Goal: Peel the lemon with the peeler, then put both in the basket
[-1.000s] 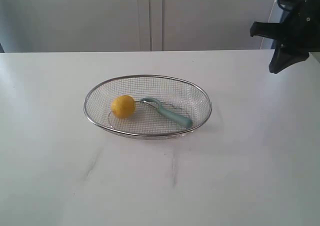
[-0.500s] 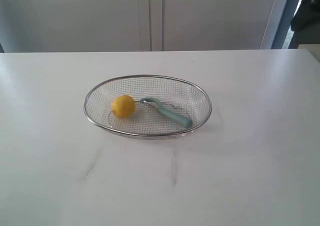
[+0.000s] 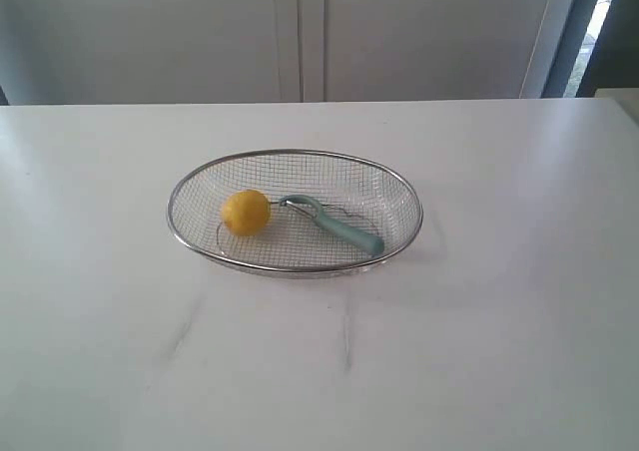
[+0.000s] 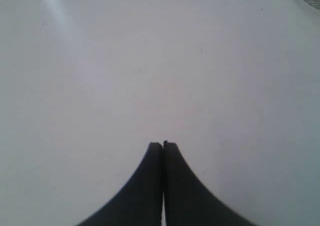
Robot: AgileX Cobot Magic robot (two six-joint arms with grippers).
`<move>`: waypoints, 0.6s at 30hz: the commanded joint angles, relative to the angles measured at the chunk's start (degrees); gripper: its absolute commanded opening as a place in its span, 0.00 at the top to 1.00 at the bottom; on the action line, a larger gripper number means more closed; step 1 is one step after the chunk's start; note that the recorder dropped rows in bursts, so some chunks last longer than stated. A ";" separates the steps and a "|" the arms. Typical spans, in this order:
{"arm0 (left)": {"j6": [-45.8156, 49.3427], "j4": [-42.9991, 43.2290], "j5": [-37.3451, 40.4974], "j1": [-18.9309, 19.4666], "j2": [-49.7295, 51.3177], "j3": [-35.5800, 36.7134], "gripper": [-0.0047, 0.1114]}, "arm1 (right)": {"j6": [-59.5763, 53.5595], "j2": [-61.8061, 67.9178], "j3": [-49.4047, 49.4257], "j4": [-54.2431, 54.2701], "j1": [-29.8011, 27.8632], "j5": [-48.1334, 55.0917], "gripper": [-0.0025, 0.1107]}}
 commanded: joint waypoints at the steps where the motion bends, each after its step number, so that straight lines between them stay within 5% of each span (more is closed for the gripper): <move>1: 0.13 -0.70 0.07 0.24 -0.28 0.52 0.96 | -3.21 -6.84 6.85 -1.04 -0.14 -4.18 0.98; 18: 0.13 -0.70 0.07 0.24 -0.28 0.52 0.96 | -3.64 -35.47 36.39 -0.48 -0.14 -15.94 0.98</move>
